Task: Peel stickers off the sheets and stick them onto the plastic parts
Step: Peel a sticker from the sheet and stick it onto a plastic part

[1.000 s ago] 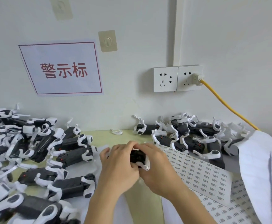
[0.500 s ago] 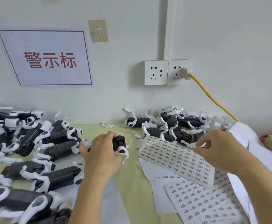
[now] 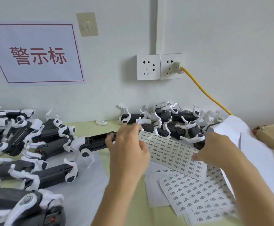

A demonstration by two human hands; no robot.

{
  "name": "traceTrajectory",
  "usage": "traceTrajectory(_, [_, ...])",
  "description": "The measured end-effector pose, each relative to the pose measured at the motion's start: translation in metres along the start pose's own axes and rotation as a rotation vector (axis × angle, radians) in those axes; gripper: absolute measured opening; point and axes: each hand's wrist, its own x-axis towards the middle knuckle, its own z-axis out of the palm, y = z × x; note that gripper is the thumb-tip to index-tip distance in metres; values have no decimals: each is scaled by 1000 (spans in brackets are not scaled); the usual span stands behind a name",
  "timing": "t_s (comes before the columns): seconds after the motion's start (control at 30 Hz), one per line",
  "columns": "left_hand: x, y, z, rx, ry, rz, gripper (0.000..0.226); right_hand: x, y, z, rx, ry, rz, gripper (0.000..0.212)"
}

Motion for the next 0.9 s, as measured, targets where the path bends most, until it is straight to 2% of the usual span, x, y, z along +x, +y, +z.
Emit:
traceTrajectory(0.23, [-5, 9, 7, -59, -127, 96, 28, -7, -5, 0, 19, -89, 33, 64])
traceTrajectory(0.33, [-4, 8, 6, -123, -150, 110, 26, -9, -3, -9, 72, -100, -25, 44])
traceTrajectory(0.43, [-3, 7, 6, -279, -210, 115, 23, -17, -2, -22, 309, -198, -190, 24])
traceTrajectory(0.57, [-3, 13, 4, -449, -274, 191, 30, -27, -10, -32, 600, -216, -398, 22])
traceTrajectory(0.63, [-3, 16, 4, -504, -252, 217, 33, -29, -14, -32, 728, -202, -468, 24])
traceTrajectory(0.77, [0, 18, 0, -636, -175, 138, 18, -33, -21, -29, 833, -161, -596, 23])
traceTrajectory(0.9, [2, 18, -3, -712, -81, 104, 16, -37, -29, -28, 937, -161, -619, 20])
